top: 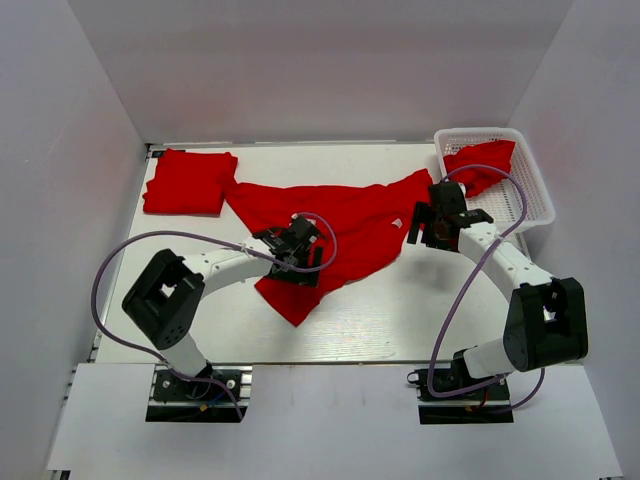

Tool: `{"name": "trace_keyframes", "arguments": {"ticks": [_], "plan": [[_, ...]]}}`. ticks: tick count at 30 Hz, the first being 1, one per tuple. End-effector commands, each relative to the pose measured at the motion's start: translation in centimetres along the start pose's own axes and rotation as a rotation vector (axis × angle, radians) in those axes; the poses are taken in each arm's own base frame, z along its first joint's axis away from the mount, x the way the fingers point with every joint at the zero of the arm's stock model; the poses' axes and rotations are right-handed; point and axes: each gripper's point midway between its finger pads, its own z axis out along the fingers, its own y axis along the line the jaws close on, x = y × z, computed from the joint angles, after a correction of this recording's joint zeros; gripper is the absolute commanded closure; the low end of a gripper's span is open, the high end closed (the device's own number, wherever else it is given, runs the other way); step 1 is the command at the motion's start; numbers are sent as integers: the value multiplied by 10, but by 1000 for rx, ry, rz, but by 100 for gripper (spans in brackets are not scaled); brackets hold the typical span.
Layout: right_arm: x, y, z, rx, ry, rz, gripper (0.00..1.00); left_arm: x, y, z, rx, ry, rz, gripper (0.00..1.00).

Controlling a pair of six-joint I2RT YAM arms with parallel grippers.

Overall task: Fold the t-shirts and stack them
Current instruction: Flatten out the tshirt

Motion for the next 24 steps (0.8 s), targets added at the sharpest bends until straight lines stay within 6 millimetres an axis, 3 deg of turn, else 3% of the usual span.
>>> {"name": "trace_keyframes", "arguments": {"ticks": [1, 11, 15, 21, 24], "plan": [[-11, 4, -5, -12, -24, 0, 10, -9, -2, -3, 45, -45, 7, 10], [-10, 6, -4, -19, -12, -2, 10, -7, 11, 4, 34, -34, -18, 18], [-11, 6, -3, -21, -11, -1, 10, -4, 10, 5, 42, -30, -18, 31], [-9, 7, -1, -21, 1, -8, 10, -3, 12, 8, 43, -18, -24, 36], [-8, 7, 0, -21, 5, -8, 10, -3, 11, 11, 39, -10, -23, 45]]}}
